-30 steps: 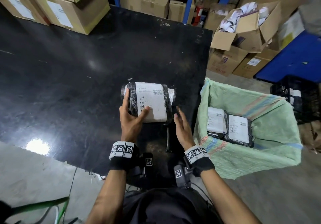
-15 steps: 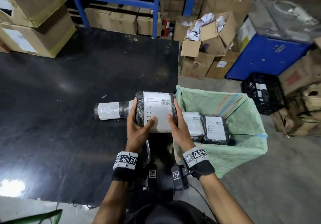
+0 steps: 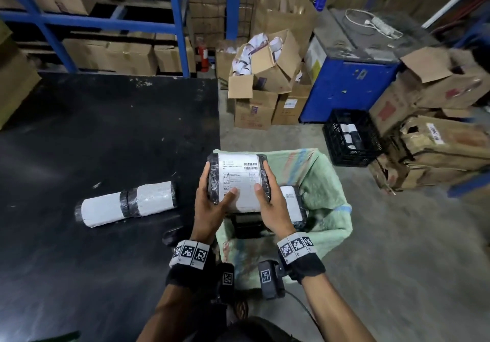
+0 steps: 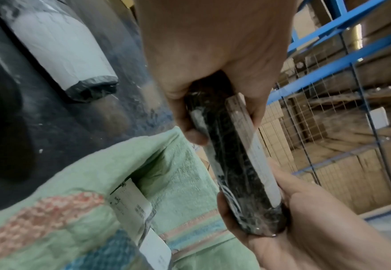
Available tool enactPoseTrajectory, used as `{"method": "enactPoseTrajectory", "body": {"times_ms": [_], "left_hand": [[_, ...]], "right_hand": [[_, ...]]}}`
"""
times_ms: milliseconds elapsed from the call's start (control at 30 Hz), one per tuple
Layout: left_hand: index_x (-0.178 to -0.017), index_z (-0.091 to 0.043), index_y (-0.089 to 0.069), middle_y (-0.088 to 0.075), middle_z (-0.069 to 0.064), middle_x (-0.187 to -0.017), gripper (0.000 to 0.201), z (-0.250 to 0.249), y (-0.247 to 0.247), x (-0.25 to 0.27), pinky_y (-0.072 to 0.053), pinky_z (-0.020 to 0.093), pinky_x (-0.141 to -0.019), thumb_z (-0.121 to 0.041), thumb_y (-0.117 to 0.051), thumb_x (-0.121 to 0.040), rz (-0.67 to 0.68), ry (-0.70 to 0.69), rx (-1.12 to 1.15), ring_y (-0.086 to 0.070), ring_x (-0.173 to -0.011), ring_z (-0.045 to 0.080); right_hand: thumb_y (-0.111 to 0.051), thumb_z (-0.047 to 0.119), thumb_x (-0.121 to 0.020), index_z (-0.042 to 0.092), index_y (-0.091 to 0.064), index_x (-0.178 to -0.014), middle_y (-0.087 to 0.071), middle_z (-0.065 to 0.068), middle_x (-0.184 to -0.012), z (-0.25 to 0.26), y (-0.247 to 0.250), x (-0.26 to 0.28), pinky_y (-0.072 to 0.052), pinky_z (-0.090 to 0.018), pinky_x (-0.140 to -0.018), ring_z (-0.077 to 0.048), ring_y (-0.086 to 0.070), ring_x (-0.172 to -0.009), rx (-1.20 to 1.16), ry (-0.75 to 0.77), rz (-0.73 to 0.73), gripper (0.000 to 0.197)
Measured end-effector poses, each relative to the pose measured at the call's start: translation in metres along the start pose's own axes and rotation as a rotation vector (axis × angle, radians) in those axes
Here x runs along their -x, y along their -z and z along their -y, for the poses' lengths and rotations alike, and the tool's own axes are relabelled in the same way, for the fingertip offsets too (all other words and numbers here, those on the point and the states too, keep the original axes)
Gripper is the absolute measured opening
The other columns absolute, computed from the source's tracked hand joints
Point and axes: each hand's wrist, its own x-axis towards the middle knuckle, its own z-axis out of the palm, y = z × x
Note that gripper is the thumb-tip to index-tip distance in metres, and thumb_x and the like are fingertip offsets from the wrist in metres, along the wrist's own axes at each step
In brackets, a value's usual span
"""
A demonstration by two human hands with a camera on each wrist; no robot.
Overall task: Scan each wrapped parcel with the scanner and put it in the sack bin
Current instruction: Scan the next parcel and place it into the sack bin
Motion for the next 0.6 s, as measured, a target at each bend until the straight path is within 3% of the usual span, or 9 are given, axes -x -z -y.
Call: {"method": "enactPoseTrajectory", "body": {"times_ms": [100,167,233,333,433,600], "left_hand": [[-0.147,-0.057,-0.038,-0.066,-0.007,-0.139,0.077,0.011,-0.017,-0.011,-0.055,0.059,-0.101,-0.035,-0.080,-0.087,0.087,-0.008,-0.152,-0.065,-0.127,0.019],[-0.157,-0.047,-0.033,-0.061,0.001,-0.141,0.071,0.020,-0.026,-0.018,-0.050,0.048,-0.109,-0.050,-0.066,-0.094,0.109,-0.036,-0.379,-0.061,-0.129,0.023],[-0.160,-0.032,-0.033,-0.053,0.011,-0.137,0.071,0.030,-0.028,-0.024,-0.042,0.040,-0.106,-0.062,-0.046,-0.097,0.018,-0.060,-0.731,-0.052,-0.127,0.032],[-0.158,-0.016,-0.040,-0.048,0.021,-0.145,0.075,0.047,-0.023,-0.029,-0.041,0.050,-0.108,-0.060,-0.030,-0.097,-0.023,-0.165,-0.995,-0.046,-0.131,0.042],[-0.158,-0.006,-0.038,-0.033,0.028,-0.163,0.078,0.074,-0.014,-0.033,-0.035,0.059,-0.119,-0.053,-0.029,-0.096,-0.008,-0.164,-1.124,-0.032,-0.150,0.049],[-0.158,0.002,-0.031,-0.018,0.029,-0.167,0.072,0.103,-0.007,-0.030,-0.032,0.059,-0.121,-0.039,-0.029,-0.099,0.084,-0.130,-1.134,-0.021,-0.154,0.048]], "right_hand": [[-0.045,0.034,-0.104,0.030,-0.022,-0.157,-0.025,0.022,-0.159,-0.012,0.025,-0.009,-0.024,-0.013,-0.114,0.019,-0.022,-0.139,-0.002,-0.020,0.003,0.058],[-0.046,0.031,-0.104,0.029,-0.023,-0.157,-0.026,0.022,-0.157,-0.022,0.042,-0.018,-0.025,-0.002,-0.106,0.031,-0.024,-0.128,0.009,-0.054,0.014,0.057],[-0.047,0.027,-0.104,0.031,-0.025,-0.157,-0.027,0.021,-0.157,-0.034,0.061,-0.030,-0.027,-0.004,-0.107,0.027,-0.031,-0.127,0.008,-0.105,0.029,0.057],[-0.049,0.021,-0.104,0.033,-0.027,-0.156,-0.029,0.012,-0.159,-0.054,0.085,-0.047,-0.023,-0.022,-0.116,-0.001,-0.027,-0.144,0.028,-0.204,0.053,0.058],[-0.050,0.018,-0.103,0.030,-0.028,-0.156,-0.033,0.007,-0.158,-0.072,0.107,-0.068,-0.025,-0.021,-0.111,-0.009,-0.031,-0.143,0.116,-0.297,0.072,0.059],[-0.052,0.023,-0.102,0.039,-0.028,-0.154,-0.041,0.001,-0.155,-0.100,0.129,-0.102,-0.036,-0.034,-0.115,-0.022,-0.047,-0.134,0.329,-0.460,0.134,0.060]]}}
